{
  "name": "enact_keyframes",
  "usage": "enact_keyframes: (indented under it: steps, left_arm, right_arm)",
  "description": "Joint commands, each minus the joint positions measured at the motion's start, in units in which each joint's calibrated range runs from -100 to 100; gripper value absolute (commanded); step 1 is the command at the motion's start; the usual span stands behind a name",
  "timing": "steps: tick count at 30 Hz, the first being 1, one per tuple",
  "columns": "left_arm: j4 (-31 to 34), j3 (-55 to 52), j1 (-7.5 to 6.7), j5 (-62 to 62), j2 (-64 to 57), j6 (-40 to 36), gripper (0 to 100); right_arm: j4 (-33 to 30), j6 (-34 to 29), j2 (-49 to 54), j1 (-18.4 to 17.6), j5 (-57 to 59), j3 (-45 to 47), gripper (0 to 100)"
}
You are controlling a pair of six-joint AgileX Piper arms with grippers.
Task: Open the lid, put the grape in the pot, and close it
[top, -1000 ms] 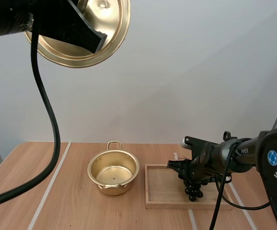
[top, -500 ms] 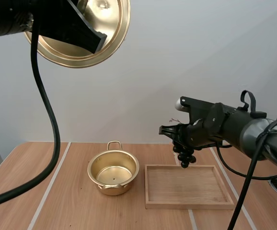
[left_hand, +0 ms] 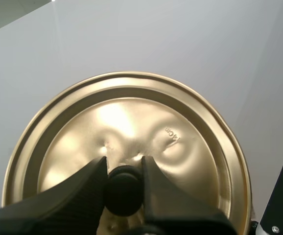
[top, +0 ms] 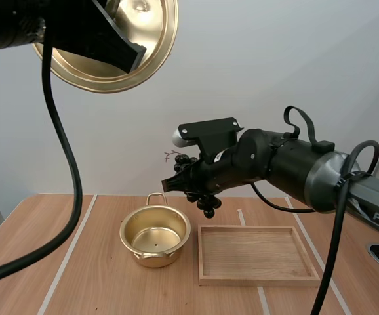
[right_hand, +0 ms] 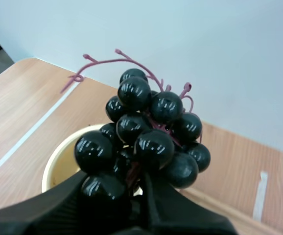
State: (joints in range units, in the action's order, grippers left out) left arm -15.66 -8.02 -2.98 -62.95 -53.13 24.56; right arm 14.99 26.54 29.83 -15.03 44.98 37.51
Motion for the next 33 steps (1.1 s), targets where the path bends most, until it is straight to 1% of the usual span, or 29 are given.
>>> enact_keyframes:
  steps: [1,7,13,23,25,29,33]
  left_arm:
    - [0.1,0.4,-0.07,2.0,-0.5,-0.6,0]
    - [0.1,0.4,-0.07,2.0,-0.5,-0.6,0]
    - [0.1,0.4,-0.07,2.0,-0.5,-0.6,0]
    - [0.1,0.4,-0.07,2.0,-0.5,-0.6,0]
    - [0.1,0.4,-0.07,2.0,-0.5,-0.6,0]
    - [0.1,0.4,-0.07,2.0,-0.5,-0.6,0]
    - [0.1,0.4,-0.07,1.8,-0.4,-0.6,0]
  right_arm:
    - [-0.3,1.8,-1.4,-1.5,-6.4,-0.6,0]
    - [-0.3,4.1,-7.1,-4.2,-8.8,-0.6,0]
    - [-0.3,5.2,-14.7,-6.6,-15.4,-1.2,0]
    - [-1.2,5.2,-27.1,-7.0,-15.8,-5.8,0]
    - [-2.6,5.2,-29.1,-7.0,-15.8,-5.8,0]
    - [-4.8,5.2,-31.9,-7.0,-15.6,-5.8,0]
    - [-6.2,5.2,-32.4,-7.0,-15.3,-5.8,0]
